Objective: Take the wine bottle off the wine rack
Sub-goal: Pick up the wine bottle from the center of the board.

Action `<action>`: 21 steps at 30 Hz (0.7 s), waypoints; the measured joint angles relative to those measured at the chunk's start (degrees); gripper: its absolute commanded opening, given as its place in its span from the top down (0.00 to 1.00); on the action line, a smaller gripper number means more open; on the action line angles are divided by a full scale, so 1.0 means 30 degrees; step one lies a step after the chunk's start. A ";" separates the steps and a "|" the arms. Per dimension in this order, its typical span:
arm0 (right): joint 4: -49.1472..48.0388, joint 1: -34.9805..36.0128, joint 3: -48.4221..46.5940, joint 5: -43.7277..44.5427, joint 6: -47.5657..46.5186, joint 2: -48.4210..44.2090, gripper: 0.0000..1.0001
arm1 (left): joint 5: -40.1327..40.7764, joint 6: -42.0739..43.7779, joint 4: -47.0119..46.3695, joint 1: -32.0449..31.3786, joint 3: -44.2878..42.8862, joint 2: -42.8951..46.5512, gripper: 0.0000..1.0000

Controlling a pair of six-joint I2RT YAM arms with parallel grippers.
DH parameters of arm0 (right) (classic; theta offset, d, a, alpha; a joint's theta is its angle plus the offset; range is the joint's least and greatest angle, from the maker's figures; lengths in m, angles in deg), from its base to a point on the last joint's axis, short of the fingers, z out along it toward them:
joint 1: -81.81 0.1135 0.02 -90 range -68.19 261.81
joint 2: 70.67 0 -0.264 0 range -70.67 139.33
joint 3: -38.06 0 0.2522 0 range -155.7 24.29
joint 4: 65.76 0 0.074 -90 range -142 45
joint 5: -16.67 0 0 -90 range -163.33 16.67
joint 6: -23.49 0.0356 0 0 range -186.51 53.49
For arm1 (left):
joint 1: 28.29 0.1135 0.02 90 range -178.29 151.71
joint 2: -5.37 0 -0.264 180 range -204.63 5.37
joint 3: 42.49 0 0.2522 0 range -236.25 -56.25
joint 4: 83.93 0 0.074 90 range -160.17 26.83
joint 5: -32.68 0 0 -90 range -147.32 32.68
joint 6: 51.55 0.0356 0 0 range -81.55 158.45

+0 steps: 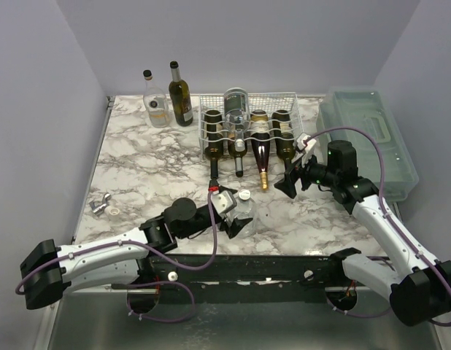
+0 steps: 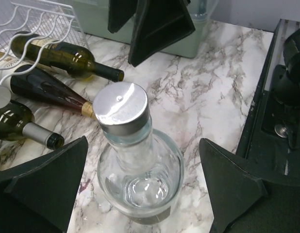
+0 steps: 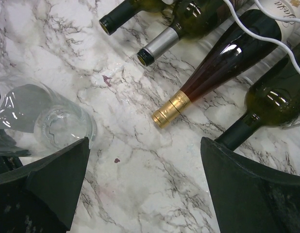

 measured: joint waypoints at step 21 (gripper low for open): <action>0.0000 0.0000 0.0029 0.0291 -0.0146 0.0044 0.01 | 0.1486 -0.0357 -0.5661 0.0000 0.0546 -0.2892 0.32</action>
